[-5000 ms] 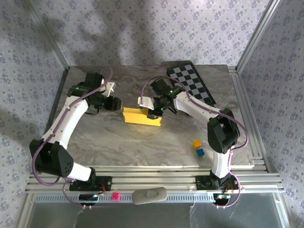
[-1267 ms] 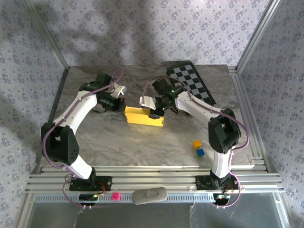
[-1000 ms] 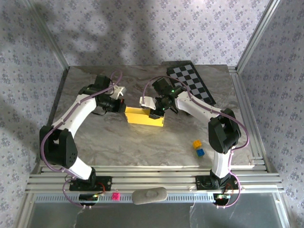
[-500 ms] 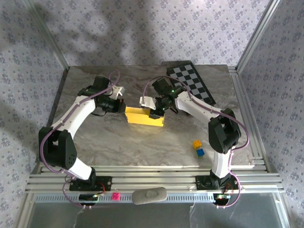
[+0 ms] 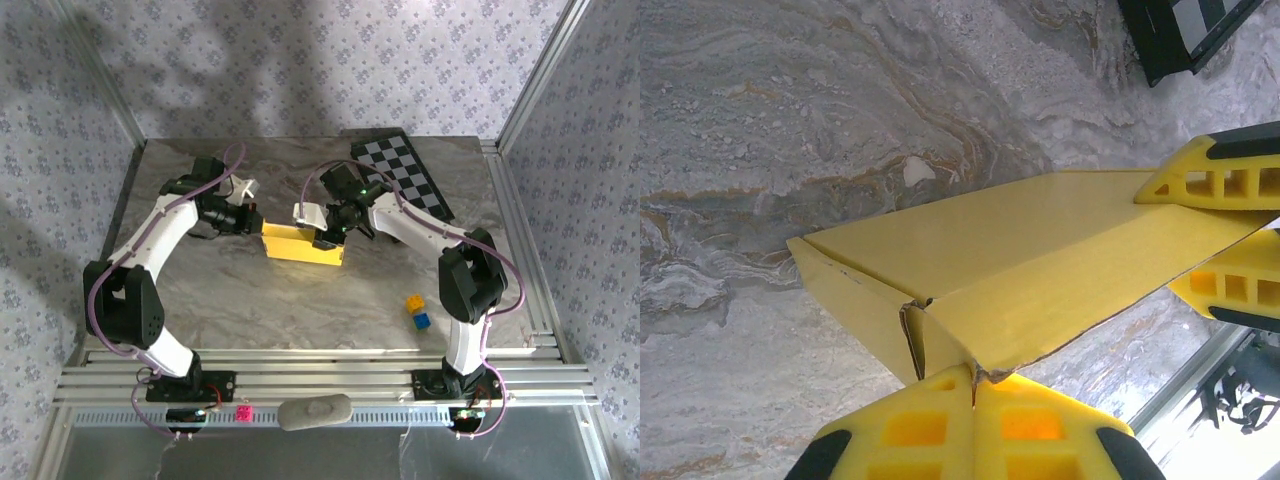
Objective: Fold the paper box
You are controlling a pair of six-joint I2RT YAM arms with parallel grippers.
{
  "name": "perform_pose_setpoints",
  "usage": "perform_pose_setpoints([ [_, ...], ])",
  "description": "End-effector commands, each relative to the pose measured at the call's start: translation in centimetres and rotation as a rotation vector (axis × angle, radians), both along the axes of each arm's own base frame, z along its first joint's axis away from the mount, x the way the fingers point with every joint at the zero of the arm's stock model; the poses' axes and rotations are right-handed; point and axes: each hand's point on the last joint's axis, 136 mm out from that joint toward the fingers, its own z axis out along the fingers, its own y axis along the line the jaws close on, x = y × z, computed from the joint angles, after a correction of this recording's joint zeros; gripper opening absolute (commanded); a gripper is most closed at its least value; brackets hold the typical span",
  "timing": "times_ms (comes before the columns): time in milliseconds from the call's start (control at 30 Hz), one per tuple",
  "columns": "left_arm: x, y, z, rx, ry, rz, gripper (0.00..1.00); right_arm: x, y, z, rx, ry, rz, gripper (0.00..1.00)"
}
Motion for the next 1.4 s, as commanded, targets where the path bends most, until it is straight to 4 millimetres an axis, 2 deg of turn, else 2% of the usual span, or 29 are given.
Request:
perform_pose_setpoints([
  [0, -0.3, 0.1, 0.3, -0.012, 0.032, -0.010, 0.00, 0.0, -0.4, -0.3, -0.016, 0.017, -0.017, 0.25],
  [600, -1.2, 1.8, -2.0, 0.103, -0.017, -0.037, 0.00, 0.5, -0.5, -0.4, -0.024, 0.007, -0.033, 0.25],
  [933, -2.1, 1.8, -3.2, 0.154, -0.037, -0.048, 0.00, 0.8, -0.5, -0.5, -0.027, 0.005, -0.054, 0.28],
  [1033, -2.5, 1.6, -3.7, 0.182, -0.044, -0.053, 0.00, 0.9, -0.4, -0.1, -0.018, 0.003, -0.064, 0.36],
  [1167, -2.4, 1.7, -4.0, 0.195, -0.048, -0.035, 0.00, 1.1, -0.5, 0.6, 0.002, 0.002, -0.091, 0.55],
  [1267, -2.3, 1.6, -4.2, 0.204, -0.048, -0.032, 0.00, 1.5, -0.7, 1.8, 0.043, 0.012, -0.131, 0.67],
  [1367, -2.1, 1.4, -4.3, 0.206, -0.043, -0.031, 0.00, 1.8, -0.8, 3.0, 0.098, 0.035, -0.173, 0.75],
])
